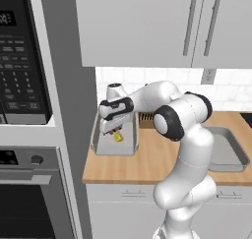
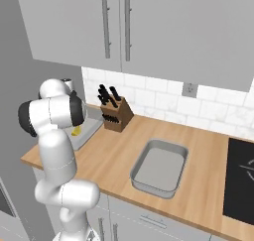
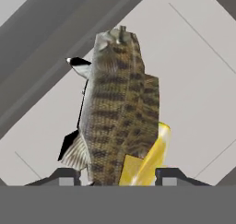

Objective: Place one lemon wedge and one fish in each tupperware on the nearby counter, to pack two identical lunches.

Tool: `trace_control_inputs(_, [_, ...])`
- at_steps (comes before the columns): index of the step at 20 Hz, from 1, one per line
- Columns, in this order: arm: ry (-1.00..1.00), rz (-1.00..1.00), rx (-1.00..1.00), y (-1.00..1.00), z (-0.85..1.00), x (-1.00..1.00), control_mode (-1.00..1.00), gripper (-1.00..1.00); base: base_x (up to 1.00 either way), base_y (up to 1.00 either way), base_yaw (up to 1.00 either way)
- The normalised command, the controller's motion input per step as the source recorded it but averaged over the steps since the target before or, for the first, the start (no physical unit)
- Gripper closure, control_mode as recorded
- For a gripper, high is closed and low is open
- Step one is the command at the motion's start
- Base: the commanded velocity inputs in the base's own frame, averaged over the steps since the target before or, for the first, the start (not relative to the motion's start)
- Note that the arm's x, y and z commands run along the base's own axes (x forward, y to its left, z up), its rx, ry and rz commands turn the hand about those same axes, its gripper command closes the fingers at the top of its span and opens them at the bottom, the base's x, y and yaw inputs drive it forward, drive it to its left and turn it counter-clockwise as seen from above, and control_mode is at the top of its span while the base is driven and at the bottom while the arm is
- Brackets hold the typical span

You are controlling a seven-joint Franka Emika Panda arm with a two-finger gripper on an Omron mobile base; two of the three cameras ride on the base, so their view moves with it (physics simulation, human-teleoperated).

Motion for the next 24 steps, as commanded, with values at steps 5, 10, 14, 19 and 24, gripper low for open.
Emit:
trace_control_inputs(5, [0.00,0.00,0.00,0.01,0.00,0.00,-1.00,-1.00,0.00,0.00,0.00])
trace_control_inputs(10, [0.00,0.00,0.00,0.00,0.00,-0.04,-1.00,-1.00,0.00,0.00,0.00])
trace_control_inputs(14, [0.08,0.00,-0.01,-0.02,-0.28,-0.03,-1.00,-1.00,0.00,0.00,0.00])
trace_control_inputs(19, [0.22,0.00,0.03,-0.07,0.08,-0.02,-1.00,-1.00,0.00,0.00,0.00])
trace_control_inputs(24, [0.02,0.01,0.03,-0.02,0.44,-0.17,-1.00,-1.00,0.00,0.00,0.00])
